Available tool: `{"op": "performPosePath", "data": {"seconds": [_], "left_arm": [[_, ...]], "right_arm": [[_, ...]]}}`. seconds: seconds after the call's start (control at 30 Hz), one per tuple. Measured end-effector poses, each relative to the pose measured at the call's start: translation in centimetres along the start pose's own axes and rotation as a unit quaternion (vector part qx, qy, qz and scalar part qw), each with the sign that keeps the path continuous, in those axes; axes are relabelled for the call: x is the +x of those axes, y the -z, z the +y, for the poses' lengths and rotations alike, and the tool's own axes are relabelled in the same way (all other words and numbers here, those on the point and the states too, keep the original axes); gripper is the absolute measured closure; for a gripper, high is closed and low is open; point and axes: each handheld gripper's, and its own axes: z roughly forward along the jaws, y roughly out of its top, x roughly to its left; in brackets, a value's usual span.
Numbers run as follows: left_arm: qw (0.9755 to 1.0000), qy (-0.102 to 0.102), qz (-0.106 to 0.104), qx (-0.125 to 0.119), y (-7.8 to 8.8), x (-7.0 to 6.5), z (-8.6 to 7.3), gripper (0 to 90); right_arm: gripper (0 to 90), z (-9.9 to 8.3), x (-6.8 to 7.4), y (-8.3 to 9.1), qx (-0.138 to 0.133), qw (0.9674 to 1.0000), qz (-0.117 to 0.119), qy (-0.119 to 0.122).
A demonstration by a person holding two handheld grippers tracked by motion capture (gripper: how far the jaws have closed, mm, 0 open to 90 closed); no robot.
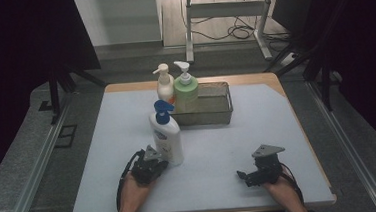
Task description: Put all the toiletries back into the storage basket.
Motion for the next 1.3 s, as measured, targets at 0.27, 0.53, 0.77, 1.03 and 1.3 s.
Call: {"op": "performPosePath", "data": {"seconds": [0.27, 0.53, 0.77, 1.03, 1.3], "left_arm": [[1.0, -0.001, -0.004, -0.004, -0.3, -0.3, 0.2, 89.4], [1.0, -0.005, -0.003, -0.002, -0.2, -0.6, 0.1, 89.2], [1.0, -0.001, 0.006, -0.002, 0.3, -0.7, -0.4, 84.7], [0.9999, 0.003, 0.012, -0.012, 0.9, -0.6, -0.7, 76.8], [0.9997, 0.01, 0.02, -0.013, 1.5, -0.7, -1.4, 64.7]], "right_arm": [[0.0, 0.0, 0.0, 0.0, 0.0, 1.0, 0.0, 0.0], [0.0, 0.0, 0.0, 0.0, 0.001, 1.0, 0.001, -0.001], [0.0, 0.1, 0.0, 0.0, 0.002, 1.0, 0.001, 0.0], [1.1, 0.2, -0.1, 0.1, 0.0, 1.0, 0.003, 0.003], [1.1, 0.8, 0.3, 0.6, -0.013, 0.9998, 0.007, 0.013]]}}
